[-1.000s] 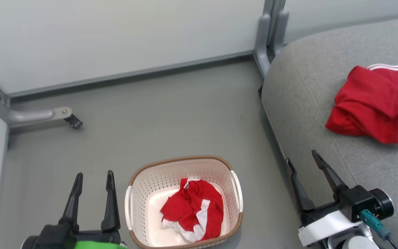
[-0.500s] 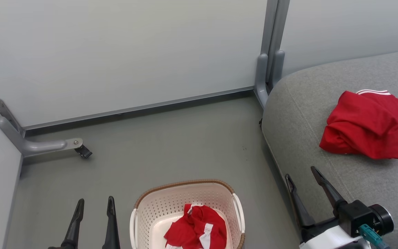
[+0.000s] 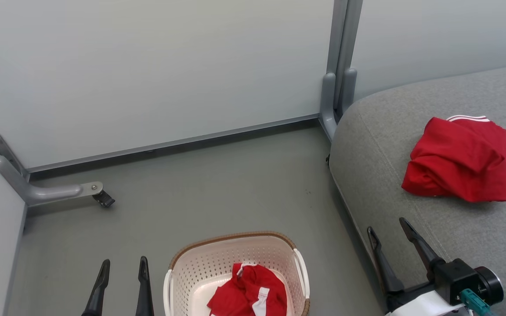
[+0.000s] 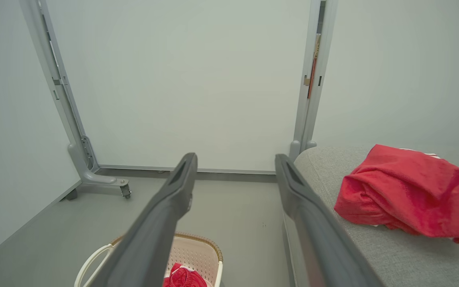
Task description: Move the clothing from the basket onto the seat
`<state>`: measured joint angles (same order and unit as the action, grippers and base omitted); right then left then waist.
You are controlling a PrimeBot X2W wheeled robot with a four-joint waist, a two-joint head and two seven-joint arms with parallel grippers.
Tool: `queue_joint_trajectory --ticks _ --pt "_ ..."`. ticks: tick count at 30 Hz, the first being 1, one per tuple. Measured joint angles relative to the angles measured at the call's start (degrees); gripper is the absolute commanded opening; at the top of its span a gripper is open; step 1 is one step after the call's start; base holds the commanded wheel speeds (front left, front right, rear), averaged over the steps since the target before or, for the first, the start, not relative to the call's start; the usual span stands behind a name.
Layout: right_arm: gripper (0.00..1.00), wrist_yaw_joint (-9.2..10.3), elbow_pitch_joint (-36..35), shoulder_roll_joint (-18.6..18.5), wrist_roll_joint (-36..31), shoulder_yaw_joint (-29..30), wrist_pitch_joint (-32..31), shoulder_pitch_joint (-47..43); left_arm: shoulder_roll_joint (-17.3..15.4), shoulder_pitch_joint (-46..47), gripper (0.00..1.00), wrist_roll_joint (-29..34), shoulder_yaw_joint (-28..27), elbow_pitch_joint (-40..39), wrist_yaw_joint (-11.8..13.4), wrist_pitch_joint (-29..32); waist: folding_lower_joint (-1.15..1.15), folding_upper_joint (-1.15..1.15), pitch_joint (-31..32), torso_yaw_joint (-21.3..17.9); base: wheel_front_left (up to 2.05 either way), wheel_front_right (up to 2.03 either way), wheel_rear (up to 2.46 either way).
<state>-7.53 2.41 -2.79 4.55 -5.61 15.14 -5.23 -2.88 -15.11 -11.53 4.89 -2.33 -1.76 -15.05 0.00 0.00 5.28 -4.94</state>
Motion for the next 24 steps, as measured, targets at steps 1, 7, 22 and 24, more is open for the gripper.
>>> queue_joint_trajectory --ticks 1,7,22,24 --pt "1.0 0.01 0.0 0.0 -0.1 -0.1 0.0 0.0 0.0 0.0 1.0 0.0 0.0 0.1 0.0 0.0 0.0 0.0 0.0 0.0 0.0 0.0 0.0" --pt "1.0 0.01 0.2 0.0 -0.8 -0.8 0.0 -0.1 0.0 -0.1 1.0 0.0 0.4 0.8 -0.2 0.0 0.0 0.0 -0.4 0.0 0.0 0.0 0.0" --pt "1.0 0.01 -2.2 -0.3 -1.6 0.9 0.0 3.9 0.0 5.9 1.0 2.2 2.6 3.9 -2.9 0.0 0.0 0.0 -9.6 -0.4 0.0 0.0 0.0" --pt "1.0 0.01 -2.8 -0.3 -1.6 1.4 0.0 5.2 0.0 8.2 1.0 2.7 2.8 4.5 -3.4 0.0 0.0 0.0 -11.9 -0.4 0.0 0.0 0.0"
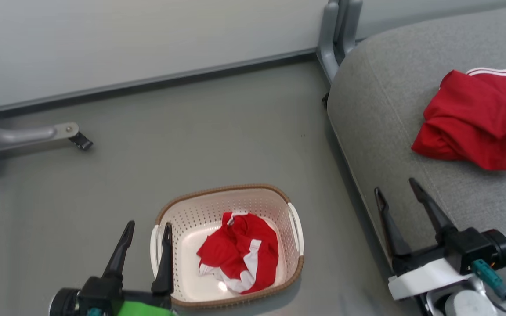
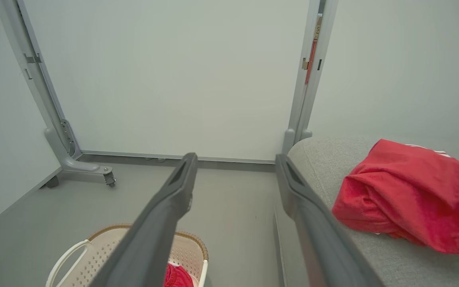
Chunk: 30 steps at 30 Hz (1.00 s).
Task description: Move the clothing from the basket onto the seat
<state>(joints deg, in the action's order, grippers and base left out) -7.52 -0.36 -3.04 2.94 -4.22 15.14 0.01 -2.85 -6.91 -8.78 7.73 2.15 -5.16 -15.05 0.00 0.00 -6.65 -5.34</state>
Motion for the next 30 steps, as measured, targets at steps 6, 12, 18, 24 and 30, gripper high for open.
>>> queue_joint_trajectory --ticks 6,12,18,24,30 --pt "1.0 0.0 -2.1 -0.1 -0.3 1.6 0.0 6.7 -0.6 11.6 1.0 3.5 4.1 3.7 -1.8 0.0 0.0 0.0 -8.7 0.1 0.0 0.0 0.0" --pt "1.0 0.0 -5.0 -0.3 0.3 2.9 0.0 13.3 -3.6 26.0 1.0 2.9 12.7 9.4 -2.2 0.0 0.0 0.0 -18.1 0.2 0.0 0.0 0.0" --pt "1.0 -0.01 -7.4 -1.2 0.4 2.8 0.0 18.5 -7.2 40.5 1.0 -0.6 24.6 19.1 -2.2 -0.1 -0.01 0.0 -27.7 0.4 0.0 0.0 0.0" --pt "1.0 0.0 -9.8 -1.3 0.5 2.4 0.0 21.2 -6.8 52.1 1.0 -6.3 35.1 33.6 -2.2 -0.1 -0.01 0.0 -37.1 0.4 0.0 0.0 0.0" --pt "1.0 0.0 -11.6 -1.0 0.6 1.5 0.0 23.9 -4.8 60.2 1.0 -13.2 44.9 46.1 -2.2 3.3 -0.01 0.0 -45.1 0.2 0.0 0.0 0.0"
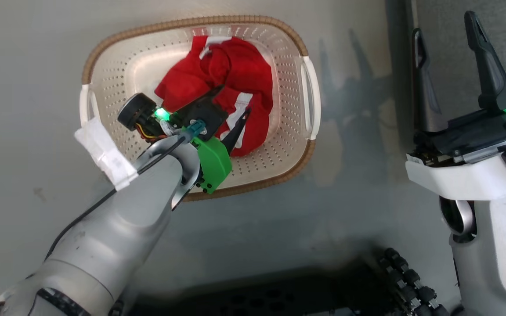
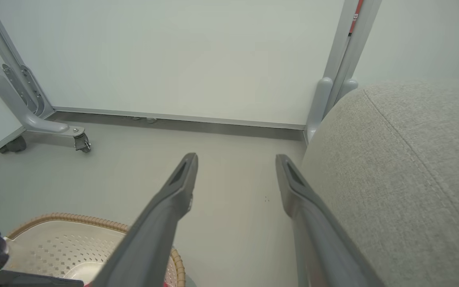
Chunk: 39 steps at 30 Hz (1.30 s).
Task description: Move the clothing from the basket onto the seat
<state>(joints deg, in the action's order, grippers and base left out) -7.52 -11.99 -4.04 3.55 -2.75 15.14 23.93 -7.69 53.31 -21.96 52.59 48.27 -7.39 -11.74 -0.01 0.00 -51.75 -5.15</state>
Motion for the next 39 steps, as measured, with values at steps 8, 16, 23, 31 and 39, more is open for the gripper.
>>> queue_joint_trajectory --ticks 8,16,23,31,39 --pt "1.0 0.0 -2.0 0.4 -0.1 -1.7 0.0 2.5 1.4 7.3 1.0 -6.9 6.4 9.6 0.0 4.2 0.0 0.0 -8.3 -0.8 0.0 0.0 0.0" --pt "1.0 0.0 -3.8 0.7 -0.1 -2.8 0.0 1.8 3.0 9.8 1.0 -11.5 8.0 16.8 0.0 6.4 0.0 0.0 -12.5 -2.9 0.0 0.0 0.0" --pt "1.0 0.0 -4.7 0.7 -0.4 -3.5 0.0 1.0 4.1 10.7 1.0 -14.6 7.0 20.5 0.0 3.8 0.0 0.0 -13.5 -3.9 0.0 0.0 0.0" --pt "1.0 0.0 -5.0 0.2 -0.6 -3.8 0.0 -1.0 4.7 10.9 0.45 -18.5 4.9 22.3 0.6 1.8 0.0 0.0 -13.1 -4.8 0.0 0.0 0.0" --pt "1.0 0.0 -5.0 0.0 -0.9 -3.9 0.0 -1.7 4.9 11.1 0.0 -19.9 6.5 20.9 1.7 0.9 0.01 0.0 -12.5 -5.0 0.0 0.0 0.0"
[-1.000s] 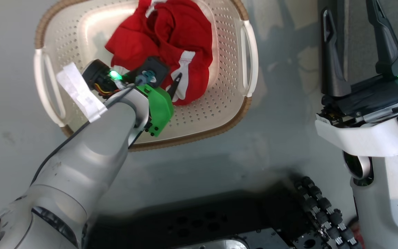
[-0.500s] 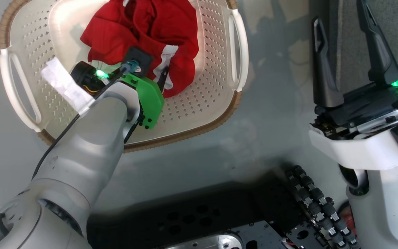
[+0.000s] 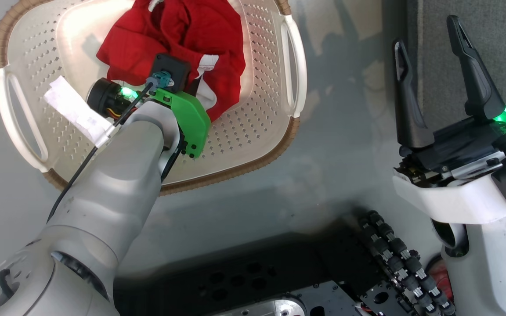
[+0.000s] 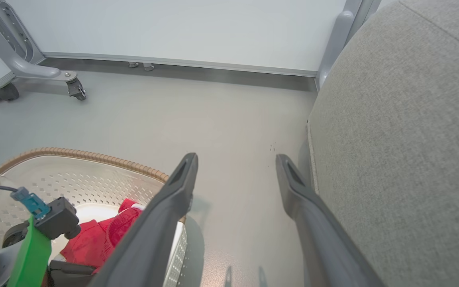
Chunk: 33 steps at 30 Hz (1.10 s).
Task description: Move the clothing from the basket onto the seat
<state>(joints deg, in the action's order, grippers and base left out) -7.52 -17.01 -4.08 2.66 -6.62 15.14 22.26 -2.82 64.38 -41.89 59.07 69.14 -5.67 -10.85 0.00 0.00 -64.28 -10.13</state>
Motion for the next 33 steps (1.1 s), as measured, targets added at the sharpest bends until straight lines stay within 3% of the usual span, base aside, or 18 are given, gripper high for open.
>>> queue_joint_trajectory --ticks 13,17,25,33 --pt "1.0 -0.01 1.2 0.5 0.1 -0.3 0.0 4.5 0.0 1.7 0.0 -0.7 -0.1 -2.3 0.7 -4.0 0.0 0.0 1.8 0.7 0.0 0.0 0.0" --pt "1.0 0.0 2.2 0.7 0.1 0.0 0.0 4.7 -1.1 1.2 0.0 3.2 -1.6 -7.8 2.7 -4.2 0.0 0.0 4.2 0.6 0.0 0.0 0.0" --pt "1.0 0.0 5.4 1.0 -0.1 -0.7 0.0 1.5 -3.9 -10.8 0.0 11.6 -7.4 -19.8 8.2 -4.2 0.0 0.0 12.6 0.9 0.0 0.0 0.0" --pt "1.0 0.0 9.0 1.1 -0.1 -1.9 0.0 -4.4 -5.6 -24.9 0.0 18.1 -15.1 -31.0 11.2 -4.2 0.01 0.0 23.8 1.1 0.0 0.0 0.0"
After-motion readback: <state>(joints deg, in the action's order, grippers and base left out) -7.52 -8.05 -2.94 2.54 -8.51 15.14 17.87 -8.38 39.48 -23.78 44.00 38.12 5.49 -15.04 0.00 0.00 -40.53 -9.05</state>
